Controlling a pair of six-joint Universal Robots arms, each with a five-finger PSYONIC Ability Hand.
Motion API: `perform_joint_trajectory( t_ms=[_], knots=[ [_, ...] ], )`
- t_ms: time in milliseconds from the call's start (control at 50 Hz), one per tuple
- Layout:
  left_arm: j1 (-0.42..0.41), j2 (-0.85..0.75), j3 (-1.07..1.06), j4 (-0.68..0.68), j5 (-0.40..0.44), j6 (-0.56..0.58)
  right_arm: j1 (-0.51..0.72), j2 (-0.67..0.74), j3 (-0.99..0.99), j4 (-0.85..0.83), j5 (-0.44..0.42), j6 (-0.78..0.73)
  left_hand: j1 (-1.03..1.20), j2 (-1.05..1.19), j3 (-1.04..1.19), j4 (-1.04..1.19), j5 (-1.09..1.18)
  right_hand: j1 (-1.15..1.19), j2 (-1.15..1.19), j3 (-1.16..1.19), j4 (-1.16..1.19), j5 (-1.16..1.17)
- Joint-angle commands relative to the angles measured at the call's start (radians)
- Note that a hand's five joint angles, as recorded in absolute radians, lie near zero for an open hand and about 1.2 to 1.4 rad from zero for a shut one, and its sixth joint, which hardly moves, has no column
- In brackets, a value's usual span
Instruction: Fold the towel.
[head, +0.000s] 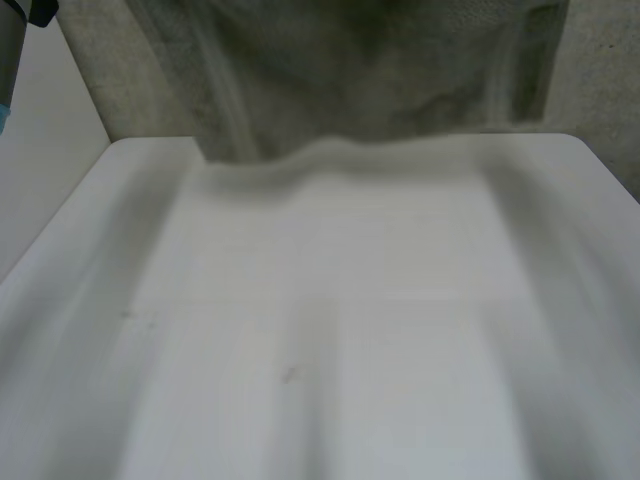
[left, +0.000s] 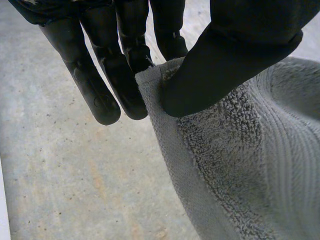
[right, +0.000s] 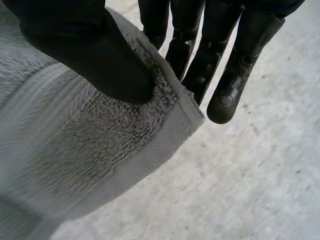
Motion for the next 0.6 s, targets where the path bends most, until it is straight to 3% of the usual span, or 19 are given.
perform_joint_trajectory(
  t_ms=[20, 120, 260, 400, 440, 560, 600],
  knots=[
    [0.014, -0.003, -0.16, 0.007, 0.011, -0.013, 0.008, -0.009, 0.2, 0.099, -0.036, -0.047, 0.224, 0.182, 0.182, 0.179, 0.192, 0.004, 0.182, 0.181, 0.18, 0.186],
    [0.019, -0.034, -0.403, 0.064, 0.067, -0.011, 0.006, 0.006, 0.478, 0.088, -0.077, -0.165, 0.224, 0.182, 0.182, 0.179, 0.192, 0.004, 0.182, 0.181, 0.18, 0.186],
    [0.025, -0.134, -0.612, 0.198, 0.135, 0.032, 0.006, 0.098, 0.692, 0.005, -0.08, -0.272, 0.224, 0.182, 0.182, 0.179, 0.192, 0.004, 0.182, 0.181, 0.18, 0.186],
    [0.052, -0.2, -0.756, 0.202, 0.161, 0.219, -0.002, 0.135, 0.819, -0.035, -0.085, -0.312, 0.224, 0.182, 0.182, 0.179, 0.192, 0.004, 0.182, 0.181, 0.18, 0.186],
    [0.086, -0.143, -0.82, 0.155, 0.176, 0.308, -0.005, 0.068, 0.87, -0.024, -0.083, -0.314, 0.224, 0.182, 0.182, 0.179, 0.192, 0.004, 0.182, 0.181, 0.18, 0.186],
    [0.143, 0.044, -0.947, 0.043, 0.216, 0.403, -0.006, -0.112, 0.999, 0.045, -0.082, -0.367, 0.224, 0.182, 0.182, 0.179, 0.192, 0.004, 0.182, 0.181, 0.18, 0.186],
    [0.166, 0.177, -1.04, -0.043, 0.241, 0.434, -0.017, -0.233, 1.08, 0.182, -0.082, -0.46, 0.224, 0.182, 0.182, 0.179, 0.192, 0.004, 0.182, 0.181, 0.18, 0.186]
  ],
)
